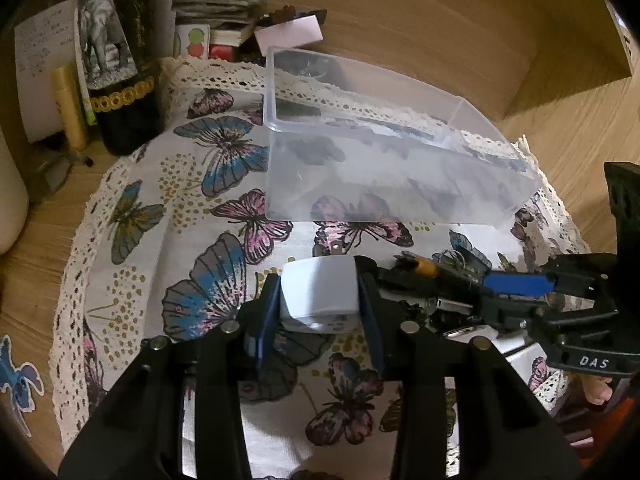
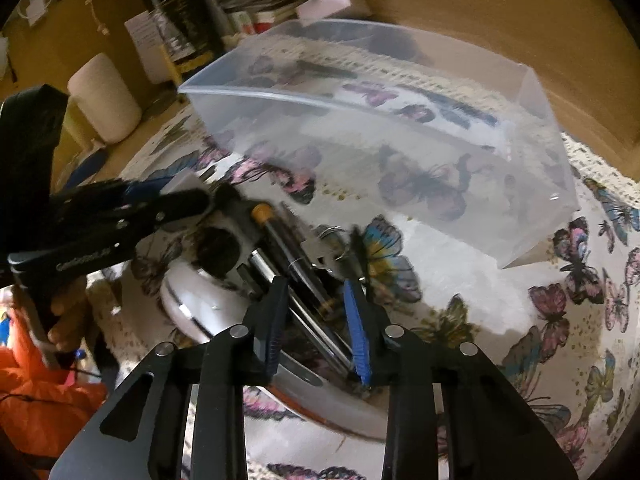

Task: Organize rigid objects
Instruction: 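Grasp the white plug adapter with the left tool while the right tool grasps the black-gold cylinder, then lift the white adapter with the left tool while the right tool lifts the black-gold cylinder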

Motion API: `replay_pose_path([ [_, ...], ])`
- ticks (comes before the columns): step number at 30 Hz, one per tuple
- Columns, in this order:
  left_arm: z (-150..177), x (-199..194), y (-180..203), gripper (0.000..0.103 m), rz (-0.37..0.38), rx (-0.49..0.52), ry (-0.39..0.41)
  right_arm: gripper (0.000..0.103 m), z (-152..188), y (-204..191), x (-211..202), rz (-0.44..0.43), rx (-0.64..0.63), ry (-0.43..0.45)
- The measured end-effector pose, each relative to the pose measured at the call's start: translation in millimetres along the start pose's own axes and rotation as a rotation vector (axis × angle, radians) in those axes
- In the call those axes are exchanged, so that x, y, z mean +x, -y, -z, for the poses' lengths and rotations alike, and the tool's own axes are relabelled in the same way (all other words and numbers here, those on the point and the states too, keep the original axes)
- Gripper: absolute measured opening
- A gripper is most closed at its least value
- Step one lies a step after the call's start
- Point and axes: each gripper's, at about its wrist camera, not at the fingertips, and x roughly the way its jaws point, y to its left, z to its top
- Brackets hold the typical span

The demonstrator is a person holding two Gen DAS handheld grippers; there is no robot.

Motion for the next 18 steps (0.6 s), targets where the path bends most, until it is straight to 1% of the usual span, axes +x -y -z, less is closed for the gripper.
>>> replay_pose_path([
  [3,1.0,-5.1,2.5,0.038,-0.022,0.018,0.015,0.027,-0.8,-4.3,1.5,-0.003,-0.006,-0.012],
  [7,1.9,-10.9,4.7,0.038,-0.052,0.044,0.032,0.028,-5.5,-5.4,7.1,-0.031,-0.004,-0.018],
  [10,1.7,-15.0,3.4,0.038,-0.054,0.044,0.035,0.029,-12.3,-6.6,13.4,-0.043,-0.009,-0.022],
  [14,4.2,-21.0,0.9,0.038,-0.067,0.047,0.040,0.029,-21.4,-14.2,20.7,-0.037,-0.041,-0.022],
  [18,6.1,-24.8,-4.3,0.038,-0.063,0.038,0.033,0.027,-27.8,-18.3,25.1,-0.027,-0.072,-0.017],
])
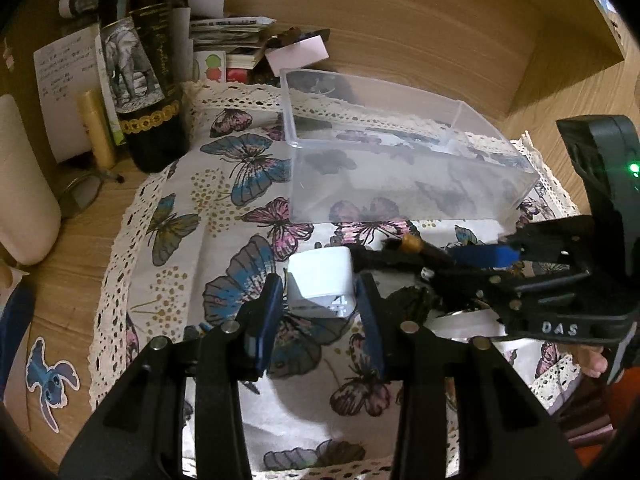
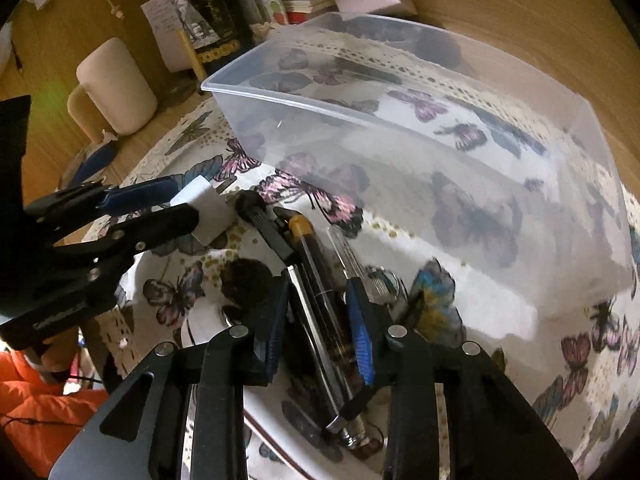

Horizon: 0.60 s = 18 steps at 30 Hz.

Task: Organize rigid objects
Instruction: 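Lift the white adapter with the left tool while the right tool lifts the black-gold cylinder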

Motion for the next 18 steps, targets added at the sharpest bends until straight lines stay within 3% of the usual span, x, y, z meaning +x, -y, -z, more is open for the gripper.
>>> replay_pose_path([
  [8,-2.8,-1.7,1.3,0.039,0.018,0.007,0.003,0.027,-4.9,9.3,-10.5,-0.005,0.030,0.037],
  [12,-7.7,0.8,4.5,0.039,0.025,0.009,0.001,0.015,-5.3,7.2,0.0,0.008,0.012,0.022],
  [18,-15.8,13.4,5.1,0.039,0.020,0.003,-0.033,0.013,-6.7,0.8,7.7,0.006,-0.022,0.020],
])
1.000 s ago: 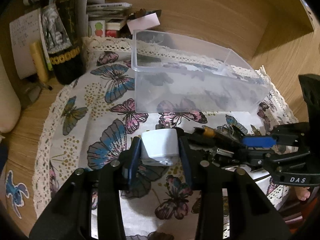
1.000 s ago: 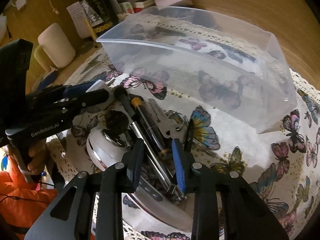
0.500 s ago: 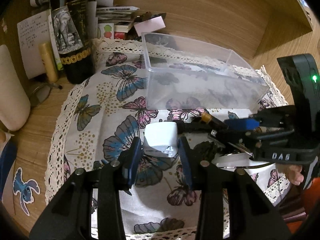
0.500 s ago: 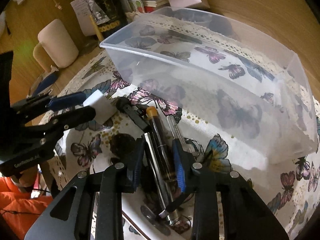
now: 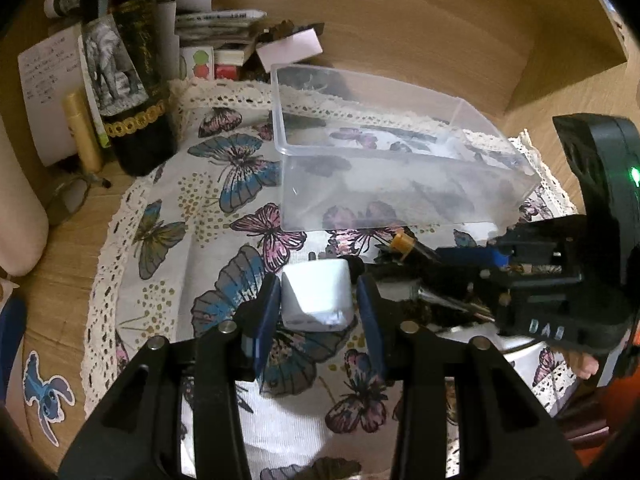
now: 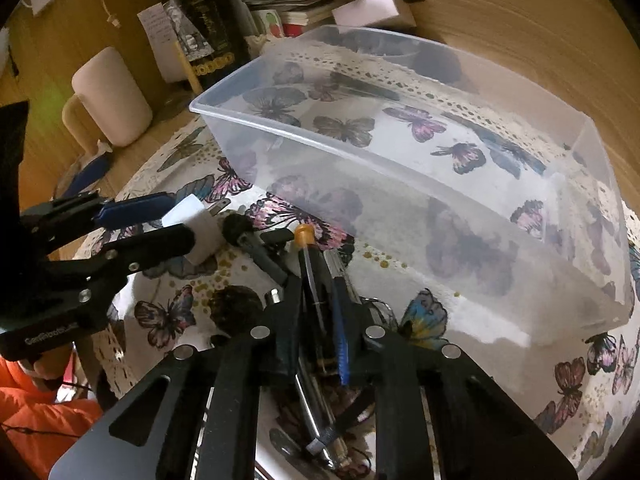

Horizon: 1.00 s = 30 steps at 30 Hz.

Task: Organize rigid objects
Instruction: 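Lift the white adapter with the left tool while the right tool lifts the black-gold cylinder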

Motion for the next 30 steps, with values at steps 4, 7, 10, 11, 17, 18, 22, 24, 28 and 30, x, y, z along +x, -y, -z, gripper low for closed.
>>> replay_pose_path([
  [4,-1.3,11.1,-3.8,0.039,0.001,-0.018,-0.028,0.013,-1.8,-3.9,10.4,0.020,-0.026,-0.024],
  [7,0.5,12.8,-7.9,0.038,0.016,-0.034,-0.025,0.011,-2.7,-2.1,10.9,0.024,-0.023,-0.010],
  [10,1.0,7.2,-8.8,0.038,0.025,-0.036,-0.004,0.010,-1.9,-0.6,7.3,0.041,-0.019,0.017],
  [11,0.8,5.4,-8.1,0.038,0.022,-0.034,0.003,0.010,-1.4,0.4,5.0,0.039,-0.012,0.026],
  [17,-3.4,-7.9,1.8,0.038,0.021,-0.006,0.041,0.010,4.9,2.8,-23.3,0.041,0.025,0.108],
  [18,-4.6,-12.0,4.4,0.038,0.023,-0.001,0.052,0.010,5.6,3.1,-27.7,0.045,0.028,0.121],
  [22,-12.1,-25.6,12.3,0.038,0.021,0.017,0.095,0.010,6.0,3.8,-48.1,0.047,0.044,0.187],
  [24,-18.0,-34.6,15.8,0.038,0.021,0.023,0.123,0.010,4.9,4.3,-56.5,0.055,0.045,0.214],
  [28,-30.3,-50.1,20.8,0.038,0.032,0.026,0.177,0.010,1.3,4.2,-75.3,0.068,0.051,0.275],
  [30,-36.4,-57.2,23.6,0.038,0.030,0.028,0.206,0.010,0.0,6.0,-83.4,0.076,0.055,0.303],
])
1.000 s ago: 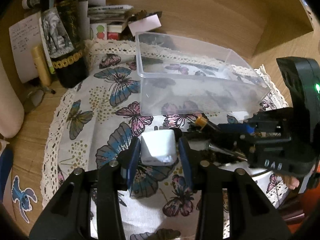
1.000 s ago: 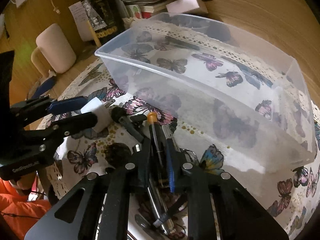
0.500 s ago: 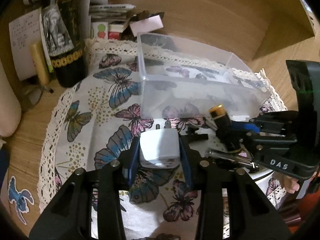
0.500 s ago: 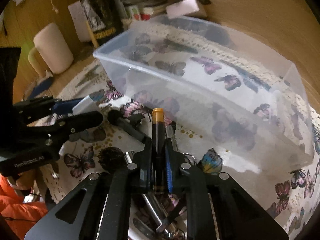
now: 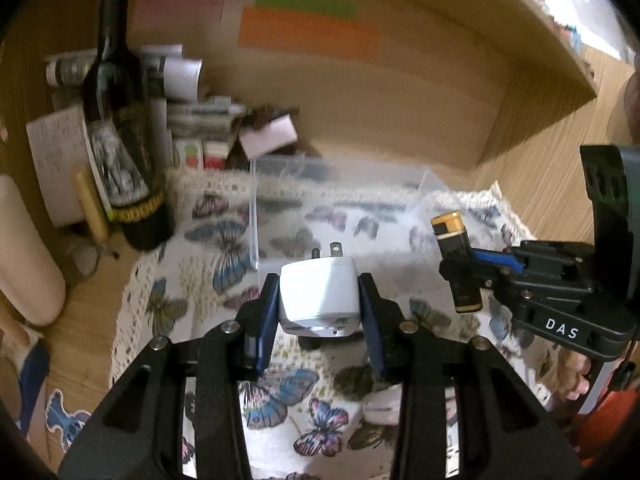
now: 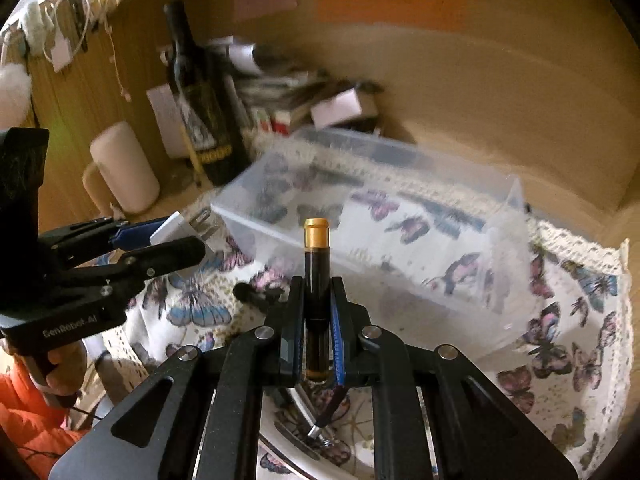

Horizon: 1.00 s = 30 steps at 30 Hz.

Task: Organize rigid objects
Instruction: 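Lift the white adapter with the left tool while the right tool lifts the black-gold cylinder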

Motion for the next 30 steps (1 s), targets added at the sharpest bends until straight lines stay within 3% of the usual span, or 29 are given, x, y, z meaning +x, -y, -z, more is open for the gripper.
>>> replay_pose_path([
  [8,-26.3,-6.5,12.4,0.038,-0.019,0.019,0.069,0.010,-16.7,19.1,-28.3,0.039,0.045,0.095],
  [16,-51.6,12.4,19.4,0.038,-0.033,0.021,0.069,0.010,-35.0,38.3,-33.3,0.093,0.084,0.152],
  [21,-65.3,30.5,16.6,0.038,-0.045,0.038,0.034,0.010,-41.1,52.4,-21.9,0.117,0.104,0.142],
  [30,-73.0,75.0,5.0,0.038,-0.052,0.038,-0.074,0.011,-37.5,78.3,20.2,0.139,0.161,0.043],
])
